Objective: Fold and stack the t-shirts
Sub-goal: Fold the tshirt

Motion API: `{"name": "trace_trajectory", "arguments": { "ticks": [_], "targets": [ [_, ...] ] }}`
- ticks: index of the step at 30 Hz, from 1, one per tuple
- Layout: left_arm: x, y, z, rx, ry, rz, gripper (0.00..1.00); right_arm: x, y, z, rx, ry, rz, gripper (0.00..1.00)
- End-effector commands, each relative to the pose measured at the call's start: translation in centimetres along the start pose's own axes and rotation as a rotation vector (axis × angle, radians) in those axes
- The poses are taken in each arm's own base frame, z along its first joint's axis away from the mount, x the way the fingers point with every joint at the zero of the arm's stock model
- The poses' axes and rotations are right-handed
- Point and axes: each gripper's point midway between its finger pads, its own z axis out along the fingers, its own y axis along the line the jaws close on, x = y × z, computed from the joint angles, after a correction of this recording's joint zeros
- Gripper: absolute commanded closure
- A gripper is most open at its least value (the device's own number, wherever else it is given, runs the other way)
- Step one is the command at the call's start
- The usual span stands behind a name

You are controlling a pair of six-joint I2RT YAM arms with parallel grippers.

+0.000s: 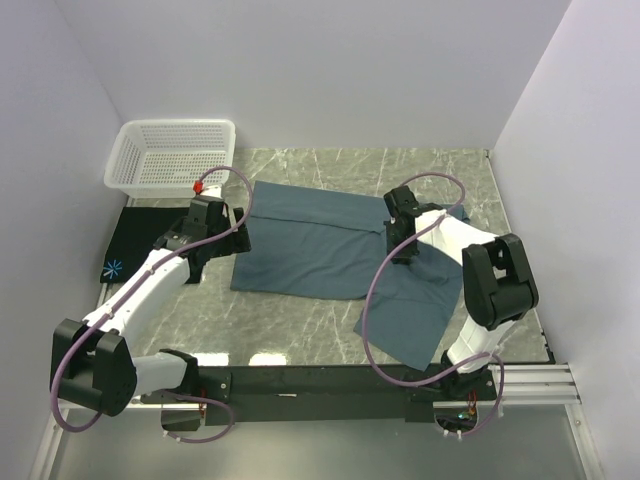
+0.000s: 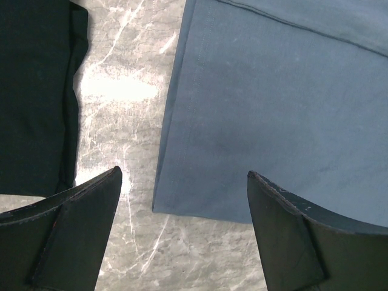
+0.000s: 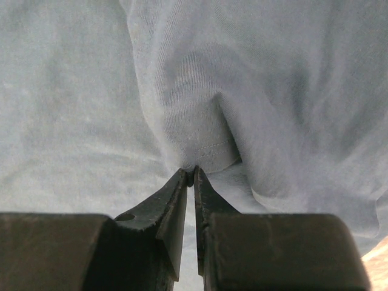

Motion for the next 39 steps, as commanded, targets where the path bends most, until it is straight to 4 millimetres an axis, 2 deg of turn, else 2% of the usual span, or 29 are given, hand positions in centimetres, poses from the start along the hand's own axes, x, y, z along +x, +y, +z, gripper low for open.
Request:
{"name": "trace_trajectory", "arguments": {
  "ticks": [1,9,15,23,27,31,37,39],
  "targets": [
    [-0.5,0.0,-0.1,-0.005,-0.016,0.014,0.11,-2.2,0.4,-0.3,0.017,-0.054,0.011,0.83],
    [-0.5,0.0,-0.1,-0.007,-0.015,0.013,0.11,-2.9,0.3,-1.3,0.022,-0.067,0.002,0.84],
    [-0.3,0.1,0.0,-0.012,-0.009,0.014,0.11,-2.4,1.1,-2.1,-0.004,-0.047,-0.007,1.0],
    [-0.2,0.0,0.1,-0.009,-0.003,0.018,0.11,-1.1,2.3,-3.9,-0.05,0.018,0.002,1.0],
    [-0.2,0.0,0.1,-0.008,-0.001,0.018,0.11,-1.6,2.9,-4.1,-0.061,0.05,0.005,1.0],
    [-0.2,-0.1,0.0,-0.001,-0.003,0.018,0.11,-2.2,4.3,-4.3,-0.118,0.079,0.018,0.99],
    [0.0,-0.3,0.1,0.002,0.006,0.023,0.11,-1.9,5.8,-3.9,-0.186,0.128,0.016,0.86],
    [0.0,-0.4,0.2,0.007,0.008,0.024,0.1,-1.7,5.9,-4.4,-0.223,0.103,0.017,0.82]
  ]
}}
